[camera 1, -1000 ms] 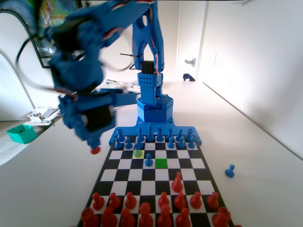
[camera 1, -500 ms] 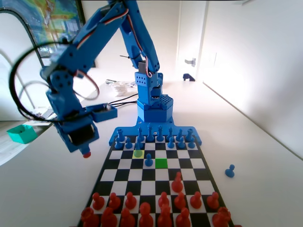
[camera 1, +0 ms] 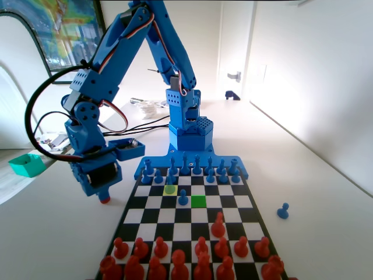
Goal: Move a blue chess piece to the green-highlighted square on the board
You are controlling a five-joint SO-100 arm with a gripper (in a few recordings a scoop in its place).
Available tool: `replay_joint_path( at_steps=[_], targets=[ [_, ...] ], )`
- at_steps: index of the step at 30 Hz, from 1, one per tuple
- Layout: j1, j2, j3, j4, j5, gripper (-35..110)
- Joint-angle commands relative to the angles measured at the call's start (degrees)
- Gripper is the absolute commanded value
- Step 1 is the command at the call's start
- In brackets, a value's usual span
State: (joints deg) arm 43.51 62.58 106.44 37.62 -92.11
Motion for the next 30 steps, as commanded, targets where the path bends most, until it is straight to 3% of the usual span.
replay_joint_path(
  at_steps=[1, 6, 19, 24, 30],
  targets=[
    [0.88, 2.55, 0.79, 0.09, -1.85, 15],
    [0.44, 6.94, 1.41, 3.87, -3.16, 17],
    [-9.58, 20.04, -15.73, 40.61, -10.37, 14],
    [-18.54, 26.63, -9.67, 40.25, -10.28, 14],
    [-27.16, 34.98, 4.13, 30.32, -9.93, 14]
  ],
)
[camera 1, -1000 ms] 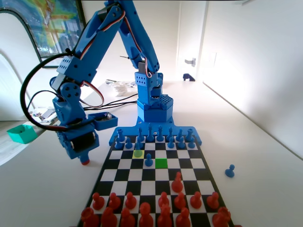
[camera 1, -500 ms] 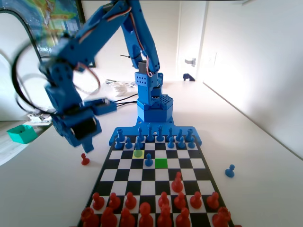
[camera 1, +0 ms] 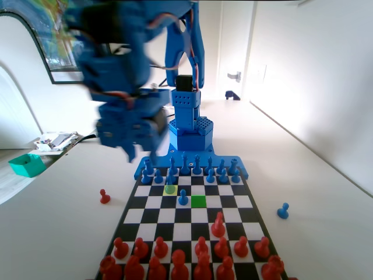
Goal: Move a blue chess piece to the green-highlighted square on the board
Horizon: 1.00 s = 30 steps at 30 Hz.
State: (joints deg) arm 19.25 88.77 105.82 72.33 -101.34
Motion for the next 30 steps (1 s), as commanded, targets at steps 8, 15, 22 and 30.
replay_joint_path(
  at_steps=[8, 15, 22, 30],
  targets=[
    [-5.62, 11.60, 21.97, -22.06, -4.22, 14],
    [-4.83, 11.51, 28.56, -29.09, -6.77, 14],
    [-5.01, 10.37, 31.82, -33.49, -7.29, 13],
    [-5.27, 8.53, 35.60, -40.25, -7.91, 12]
  ],
)
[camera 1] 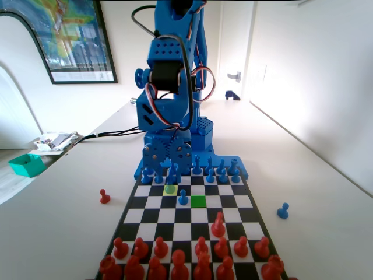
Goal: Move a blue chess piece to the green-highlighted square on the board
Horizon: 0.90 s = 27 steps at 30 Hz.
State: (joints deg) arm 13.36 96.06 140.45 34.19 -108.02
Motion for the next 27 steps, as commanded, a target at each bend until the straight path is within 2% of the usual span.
replay_joint_path(
  at_steps=[1, 13, 16, 24, 27],
  targets=[
    [0.62, 1.14, 1.58, -3.16, -1.32, 11],
    [0.88, 0.00, 6.33, -10.46, -3.52, 5],
    [0.79, -0.09, 6.59, -10.55, -4.48, 1],
    [0.18, -0.09, 6.15, -10.37, -3.87, 1],
    [0.00, 0.18, 3.34, -5.89, -3.60, 1]
  ],
)
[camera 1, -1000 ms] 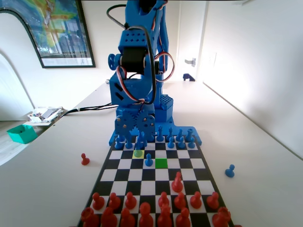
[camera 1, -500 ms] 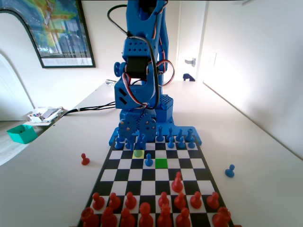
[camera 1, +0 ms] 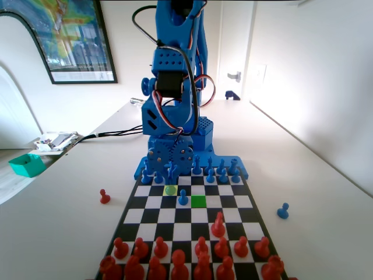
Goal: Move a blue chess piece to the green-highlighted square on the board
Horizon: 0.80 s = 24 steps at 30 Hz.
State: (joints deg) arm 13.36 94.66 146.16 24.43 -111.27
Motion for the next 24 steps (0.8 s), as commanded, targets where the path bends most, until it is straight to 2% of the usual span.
replay_joint_path(
  at_steps=[1, 7, 12, 17, 24],
  targets=[
    [-0.18, 1.58, -3.96, 6.24, -0.09, 1],
    [-1.76, 1.76, -13.71, 19.34, 2.11, 1],
    [-4.31, 1.85, -18.37, 25.49, 4.66, 1],
    [-7.82, 1.85, -20.39, 27.77, 9.14, 1],
    [-13.18, -1.32, -21.09, 25.14, 16.17, 1]
  ],
)
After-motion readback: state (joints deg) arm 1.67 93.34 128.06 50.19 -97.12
